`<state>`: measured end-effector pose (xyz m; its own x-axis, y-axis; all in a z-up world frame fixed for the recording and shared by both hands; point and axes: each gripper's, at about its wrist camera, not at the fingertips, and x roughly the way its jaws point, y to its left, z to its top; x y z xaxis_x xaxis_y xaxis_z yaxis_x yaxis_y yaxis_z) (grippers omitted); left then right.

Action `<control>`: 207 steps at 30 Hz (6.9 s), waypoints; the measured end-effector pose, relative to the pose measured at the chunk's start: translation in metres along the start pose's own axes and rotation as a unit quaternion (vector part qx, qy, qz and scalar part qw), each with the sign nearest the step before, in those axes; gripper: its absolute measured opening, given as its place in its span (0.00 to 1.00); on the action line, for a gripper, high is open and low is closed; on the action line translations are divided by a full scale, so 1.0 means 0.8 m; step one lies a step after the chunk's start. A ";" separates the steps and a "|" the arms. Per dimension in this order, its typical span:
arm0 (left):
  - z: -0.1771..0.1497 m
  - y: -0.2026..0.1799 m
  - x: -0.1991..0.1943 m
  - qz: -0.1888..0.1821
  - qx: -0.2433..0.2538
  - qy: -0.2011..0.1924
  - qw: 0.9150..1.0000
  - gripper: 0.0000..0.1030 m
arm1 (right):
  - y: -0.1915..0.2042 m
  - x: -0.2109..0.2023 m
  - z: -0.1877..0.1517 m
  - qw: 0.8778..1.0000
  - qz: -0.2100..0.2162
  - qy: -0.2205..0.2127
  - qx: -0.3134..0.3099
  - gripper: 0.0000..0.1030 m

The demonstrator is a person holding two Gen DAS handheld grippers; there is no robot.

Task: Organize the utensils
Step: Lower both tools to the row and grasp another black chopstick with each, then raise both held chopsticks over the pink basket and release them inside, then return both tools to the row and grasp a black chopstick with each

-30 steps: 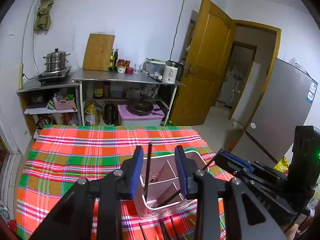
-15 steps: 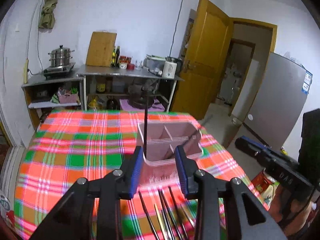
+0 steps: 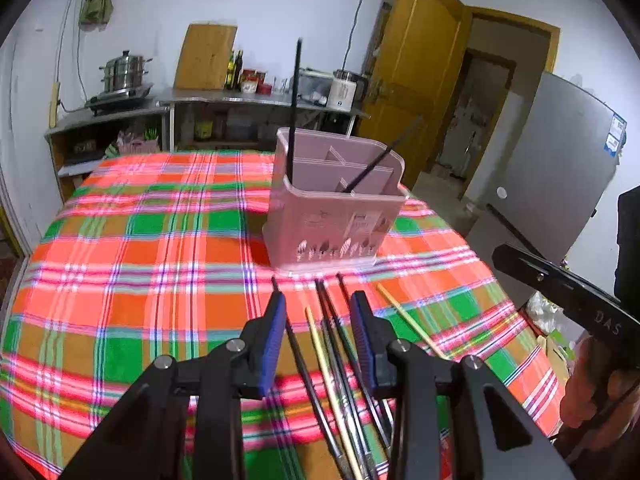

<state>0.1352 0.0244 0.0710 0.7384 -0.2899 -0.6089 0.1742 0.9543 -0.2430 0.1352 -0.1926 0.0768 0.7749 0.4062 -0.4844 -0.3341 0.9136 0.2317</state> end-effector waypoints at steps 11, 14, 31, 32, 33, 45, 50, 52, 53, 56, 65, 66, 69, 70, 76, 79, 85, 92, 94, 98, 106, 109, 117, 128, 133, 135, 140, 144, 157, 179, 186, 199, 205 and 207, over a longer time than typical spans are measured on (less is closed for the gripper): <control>-0.020 0.021 0.055 0.015 -0.019 0.049 0.998 0.34 | -0.009 0.047 -0.029 0.999 0.003 0.050 0.009 0.13; -0.021 0.030 0.078 0.018 -0.030 0.066 0.997 0.33 | -0.014 0.069 -0.034 0.998 0.003 0.069 0.013 0.12; -0.015 0.041 0.151 0.034 -0.025 0.111 0.993 0.18 | -0.019 0.184 -0.039 0.989 -0.013 0.147 0.016 0.11; -0.015 0.041 0.151 0.036 -0.023 0.112 0.993 0.17 | -0.019 0.189 -0.039 0.988 -0.014 0.150 0.016 0.10; -0.015 0.040 0.152 0.038 -0.021 0.112 0.993 0.15 | -0.020 0.193 -0.040 0.988 -0.016 0.153 0.016 0.10; -0.010 0.034 0.158 0.062 0.003 0.111 0.992 0.10 | -0.018 0.213 -0.039 0.986 -0.035 0.163 0.004 0.08; -0.010 0.030 0.152 0.058 0.004 0.114 0.992 0.06 | -0.016 0.203 -0.036 0.988 -0.027 0.154 0.009 0.07; -0.010 0.029 0.148 0.058 0.006 0.113 0.992 0.05 | -0.014 0.196 -0.032 0.989 -0.023 0.147 0.009 0.07; -0.009 0.028 0.145 0.057 0.007 0.111 0.992 0.05 | -0.012 0.193 -0.030 0.989 -0.022 0.143 0.008 0.07; -0.006 0.025 0.133 0.055 0.011 0.103 0.993 0.05 | -0.011 0.179 -0.023 0.991 -0.017 0.132 0.007 0.07; 0.017 0.020 0.082 0.044 0.013 0.066 0.997 0.05 | 0.004 0.134 0.001 0.996 -0.007 0.090 -0.001 0.06; 0.021 0.018 0.077 0.042 0.012 0.061 0.997 0.05 | 0.006 0.127 0.005 0.997 -0.005 0.083 -0.002 0.06; 0.034 0.015 0.055 0.035 0.013 0.042 0.998 0.05 | 0.010 0.110 0.013 0.998 -0.002 0.068 -0.007 0.06; 0.038 0.013 0.048 0.033 0.014 0.036 0.999 0.05 | 0.014 0.105 0.016 0.998 -0.001 0.063 -0.009 0.06; 0.064 -0.003 0.006 0.021 0.028 -0.001 0.999 0.05 | 0.026 0.073 0.035 0.999 0.002 0.031 -0.020 0.05; 0.075 -0.010 -0.011 0.016 0.036 -0.015 0.999 0.05 | 0.032 0.055 0.043 1.000 0.003 0.015 -0.027 0.05; 0.089 -0.022 -0.030 0.013 0.046 -0.031 0.998 0.05 | 0.038 0.026 0.056 0.999 0.002 -0.013 -0.034 0.04; 0.104 -0.027 -0.037 0.006 0.048 -0.035 0.998 0.05 | 0.037 0.008 0.071 0.999 -0.003 -0.034 -0.040 0.04; 0.110 -0.028 -0.037 0.005 0.048 -0.035 0.998 0.05 | 0.036 0.006 0.075 0.998 -0.006 -0.038 -0.041 0.04; 0.122 -0.031 -0.036 0.001 0.048 -0.034 0.998 0.05 | 0.034 0.003 0.080 0.998 -0.006 -0.042 -0.041 0.04; 0.146 -0.039 -0.033 -0.007 0.050 -0.040 0.998 0.05 | 0.023 0.004 0.095 0.998 -0.007 -0.052 -0.030 0.04; 0.161 -0.042 -0.035 -0.011 0.049 -0.047 0.998 0.05 | 0.025 0.001 0.104 0.998 -0.007 -0.060 -0.029 0.04; 0.212 -0.043 -0.051 -0.020 0.039 -0.088 0.995 0.05 | 0.031 -0.014 0.157 0.994 0.000 -0.110 -0.030 0.04; 0.249 -0.034 -0.021 -0.010 0.032 -0.099 0.994 0.05 | 0.038 0.013 0.198 0.991 -0.006 -0.131 -0.037 0.04; 0.238 -0.020 0.010 -0.006 0.025 -0.087 0.996 0.05 | 0.029 0.041 0.187 0.994 -0.010 -0.109 -0.032 0.04; 0.233 -0.013 0.022 -0.006 0.021 -0.078 0.997 0.05 | 0.022 0.056 0.180 0.995 -0.013 -0.096 -0.027 0.04; 0.217 -0.008 0.047 -0.008 0.020 -0.059 0.998 0.05 | 0.006 0.085 0.165 0.998 -0.009 -0.063 -0.012 0.04; 0.206 -0.002 0.056 -0.012 0.014 -0.052 0.998 0.06 | -0.004 0.101 0.152 0.999 -0.004 -0.040 -0.006 0.05; 0.185 -0.005 0.007 -0.006 0.017 -0.089 0.996 0.27 | -0.006 0.062 0.136 0.998 0.000 -0.059 -0.004 0.12; 0.060 -0.021 -0.030 -0.020 0.022 -0.044 0.999 0.27 | 0.011 -0.032 0.053 0.999 0.007 -0.048 -0.015 0.12; 0.033 -0.021 -0.025 -0.021 0.022 -0.028 0.999 0.27 | 0.010 -0.020 0.021 1.000 0.009 -0.015 -0.007 0.12; 0.000 0.010 0.012 -0.016 0.001 0.012 1.000 0.27 | 0.007 0.066 -0.034 0.996 0.015 0.089 0.004 0.12; -0.004 0.025 0.025 -0.015 -0.009 0.021 1.000 0.27 | 0.003 0.120 -0.055 0.990 0.015 0.143 0.012 0.12; -0.004 0.030 0.028 -0.014 -0.012 0.023 1.000 0.27 | 0.003 0.133 -0.061 0.988 0.016 0.155 0.013 0.12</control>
<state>0.1539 0.0408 0.0488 0.7026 -0.3203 -0.6354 0.1781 0.9437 -0.2788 0.1904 -0.1465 -0.0154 0.5612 0.4235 -0.7111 -0.3386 0.9015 0.2697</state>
